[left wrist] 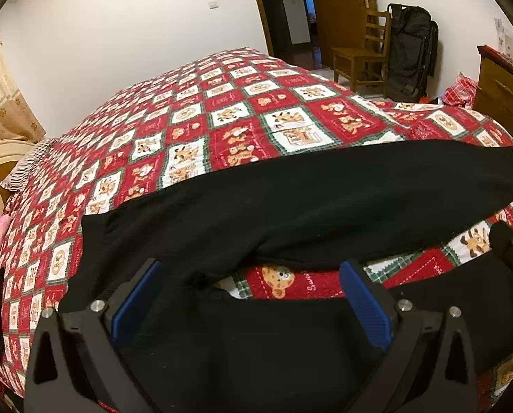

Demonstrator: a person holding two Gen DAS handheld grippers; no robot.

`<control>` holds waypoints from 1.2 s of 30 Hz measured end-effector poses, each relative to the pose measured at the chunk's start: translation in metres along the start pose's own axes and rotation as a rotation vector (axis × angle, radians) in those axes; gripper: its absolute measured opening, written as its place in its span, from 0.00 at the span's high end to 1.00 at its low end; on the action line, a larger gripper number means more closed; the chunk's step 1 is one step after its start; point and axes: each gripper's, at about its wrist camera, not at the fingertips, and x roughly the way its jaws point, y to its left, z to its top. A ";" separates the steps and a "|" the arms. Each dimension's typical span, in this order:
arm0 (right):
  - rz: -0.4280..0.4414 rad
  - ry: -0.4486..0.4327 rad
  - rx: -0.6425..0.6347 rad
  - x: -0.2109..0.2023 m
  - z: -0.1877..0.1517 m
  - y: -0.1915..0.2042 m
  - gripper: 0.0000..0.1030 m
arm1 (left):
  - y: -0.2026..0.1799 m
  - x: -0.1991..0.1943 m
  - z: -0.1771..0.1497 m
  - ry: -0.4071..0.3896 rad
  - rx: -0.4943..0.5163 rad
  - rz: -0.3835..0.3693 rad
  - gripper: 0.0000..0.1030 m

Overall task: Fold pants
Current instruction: 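Grasp the waistband of the black pants with both grippers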

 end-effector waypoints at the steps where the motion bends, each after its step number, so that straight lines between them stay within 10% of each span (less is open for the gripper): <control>1: 0.000 0.000 0.000 0.000 0.000 0.000 0.01 | 0.000 0.000 0.000 0.000 0.000 0.001 0.00; 36: 0.001 -0.002 -0.001 -0.002 0.001 0.002 0.01 | 0.002 -0.003 0.000 -0.011 -0.006 0.009 0.00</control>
